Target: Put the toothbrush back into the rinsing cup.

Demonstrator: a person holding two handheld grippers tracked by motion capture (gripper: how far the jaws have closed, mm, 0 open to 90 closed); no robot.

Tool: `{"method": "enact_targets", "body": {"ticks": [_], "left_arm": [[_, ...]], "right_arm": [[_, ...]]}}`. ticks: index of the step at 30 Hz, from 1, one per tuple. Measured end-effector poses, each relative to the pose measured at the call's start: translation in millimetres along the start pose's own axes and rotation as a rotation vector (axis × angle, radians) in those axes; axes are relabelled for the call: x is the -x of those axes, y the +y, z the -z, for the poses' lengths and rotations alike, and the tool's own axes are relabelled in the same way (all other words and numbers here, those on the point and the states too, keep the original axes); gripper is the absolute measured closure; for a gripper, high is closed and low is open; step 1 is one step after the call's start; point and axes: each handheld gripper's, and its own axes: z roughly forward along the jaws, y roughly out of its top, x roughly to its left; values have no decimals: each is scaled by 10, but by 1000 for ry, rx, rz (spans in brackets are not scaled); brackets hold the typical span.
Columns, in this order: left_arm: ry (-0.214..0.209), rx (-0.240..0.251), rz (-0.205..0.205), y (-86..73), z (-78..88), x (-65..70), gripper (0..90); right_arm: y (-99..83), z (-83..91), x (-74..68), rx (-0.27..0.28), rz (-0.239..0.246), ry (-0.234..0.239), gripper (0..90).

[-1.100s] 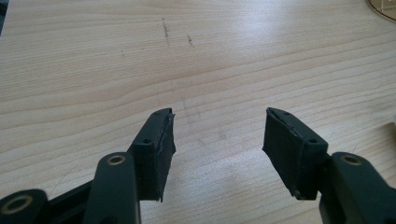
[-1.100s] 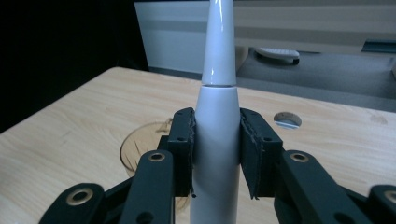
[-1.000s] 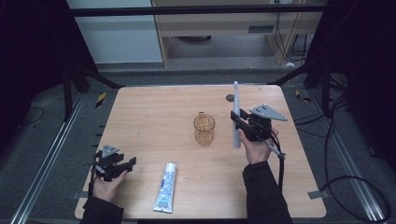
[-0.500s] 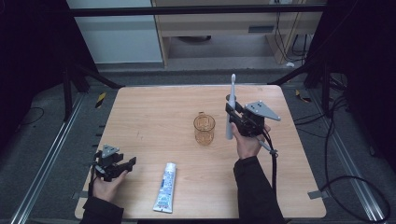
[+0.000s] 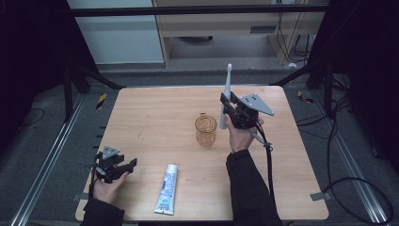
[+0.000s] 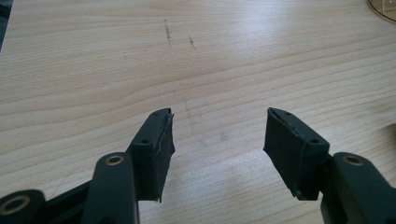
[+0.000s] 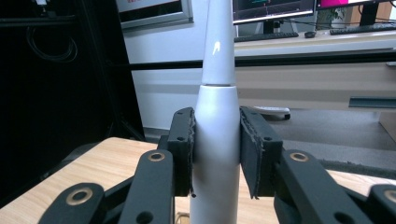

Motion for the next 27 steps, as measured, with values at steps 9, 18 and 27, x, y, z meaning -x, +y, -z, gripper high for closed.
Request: {"method": "enact_targets", "body": {"ticks": [9, 18, 27], "left_arm": [[1, 0, -4, 1, 3, 2, 412], [0, -1, -4, 0, -4, 3, 411], [-1, -1, -3, 0, -4, 2, 411]], "right_arm": [[-39, -126, -39, 37, -7, 13, 675], [-71, -237, -79, 58, -19, 35, 675], [-154, -337, -131, 38, -12, 52, 675]]}}
